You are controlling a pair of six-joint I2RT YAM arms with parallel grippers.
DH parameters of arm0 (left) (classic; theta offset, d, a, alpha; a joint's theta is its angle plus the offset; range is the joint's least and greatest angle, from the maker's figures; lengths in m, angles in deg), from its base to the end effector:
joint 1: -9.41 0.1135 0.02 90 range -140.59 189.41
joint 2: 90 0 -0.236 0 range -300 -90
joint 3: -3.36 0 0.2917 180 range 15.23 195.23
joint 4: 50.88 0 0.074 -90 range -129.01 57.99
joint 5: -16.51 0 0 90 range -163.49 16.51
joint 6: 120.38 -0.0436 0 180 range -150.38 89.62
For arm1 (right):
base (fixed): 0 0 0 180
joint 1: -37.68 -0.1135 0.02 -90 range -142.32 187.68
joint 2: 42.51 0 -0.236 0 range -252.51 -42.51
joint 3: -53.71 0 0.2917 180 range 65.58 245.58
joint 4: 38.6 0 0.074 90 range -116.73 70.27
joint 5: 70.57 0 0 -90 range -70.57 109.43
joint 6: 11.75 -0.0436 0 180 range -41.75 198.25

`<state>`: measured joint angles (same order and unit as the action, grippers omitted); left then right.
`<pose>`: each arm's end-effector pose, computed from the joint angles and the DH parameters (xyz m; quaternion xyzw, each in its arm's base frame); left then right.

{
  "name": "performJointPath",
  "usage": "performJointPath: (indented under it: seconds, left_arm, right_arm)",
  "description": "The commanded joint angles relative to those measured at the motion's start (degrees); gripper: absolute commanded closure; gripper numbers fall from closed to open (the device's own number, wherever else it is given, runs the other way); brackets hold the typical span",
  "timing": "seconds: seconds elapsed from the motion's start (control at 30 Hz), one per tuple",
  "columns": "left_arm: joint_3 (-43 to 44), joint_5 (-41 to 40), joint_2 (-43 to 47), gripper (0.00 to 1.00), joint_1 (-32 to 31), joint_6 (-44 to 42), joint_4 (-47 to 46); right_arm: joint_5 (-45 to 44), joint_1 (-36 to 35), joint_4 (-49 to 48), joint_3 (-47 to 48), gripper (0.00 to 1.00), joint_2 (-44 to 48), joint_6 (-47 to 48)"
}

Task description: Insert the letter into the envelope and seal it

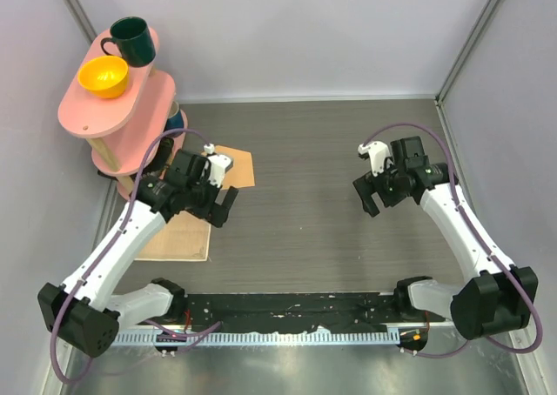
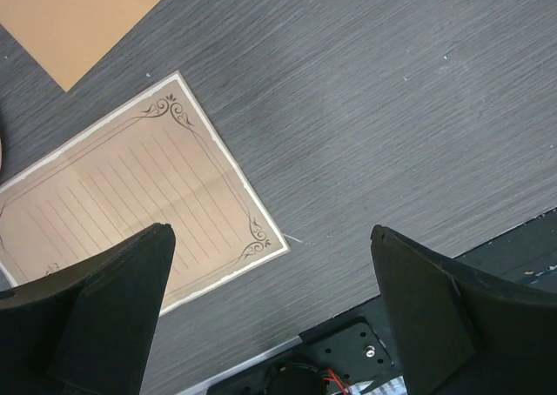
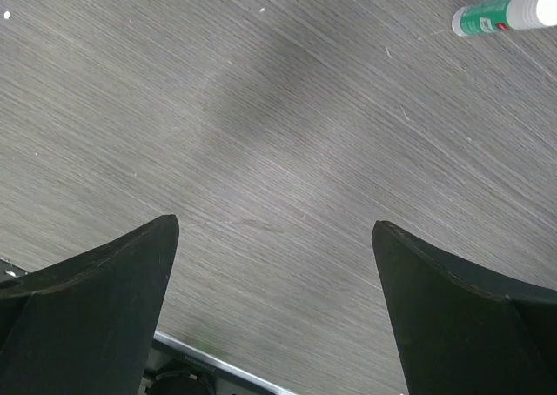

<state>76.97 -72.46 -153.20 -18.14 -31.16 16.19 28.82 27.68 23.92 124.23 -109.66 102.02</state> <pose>0.2347 -0.1233 0.2786 0.2369 0.9282 -0.0748 0.2771 0.2741 0.0555 0.2477 -0.2999 0.9130 0.0466 0.2726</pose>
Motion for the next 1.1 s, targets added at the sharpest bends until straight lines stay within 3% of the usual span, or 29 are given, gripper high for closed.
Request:
performJointPath:
  seconds: [0.0,0.1,0.2,0.3,0.33,0.57,0.8,1.07]
  left_arm:
    - [0.1,7.6,2.1,0.0,4.8,-5.8,2.1]
    - [1.8,11.3,1.6,0.0,11.2,-13.9,7.8]
    - [2.4,10.0,0.2,0.0,15.2,-24.6,12.2]
    - [0.8,10.6,-0.5,0.0,23.5,-36.6,15.2]
    - [-0.8,11.6,-0.3,0.0,30.1,-39.9,15.3]
    - [-7.9,12.9,-3.7,0.0,50.5,-65.7,15.6]
    - [-7.9,11.1,-14.0,0.0,60.0,-76.7,9.6]
    - [-16.6,9.9,-17.7,0.0,60.7,-86.9,-3.4]
  right_arm:
    - [0.1,-1.7,-2.0,3.9,0.0,-1.8,-2.1]
    - [1.3,-2.7,-2.8,4.9,0.0,-3.8,-3.6]
    - [2.4,-4.0,-3.5,5.8,0.0,-5.8,-5.9]
    - [5.4,-5.0,-4.1,6.2,0.0,-7.4,-8.6]
    - [6.4,-5.6,-4.2,6.2,0.0,-8.2,-9.4]
    - [12.5,-9.1,-7.7,4.9,0.0,-10.5,-17.3]
    - [14.7,-9.9,-8.5,5.5,0.0,-13.2,-20.7]
    - [16.8,-9.9,-8.2,6.5,0.0,-14.9,-22.5]
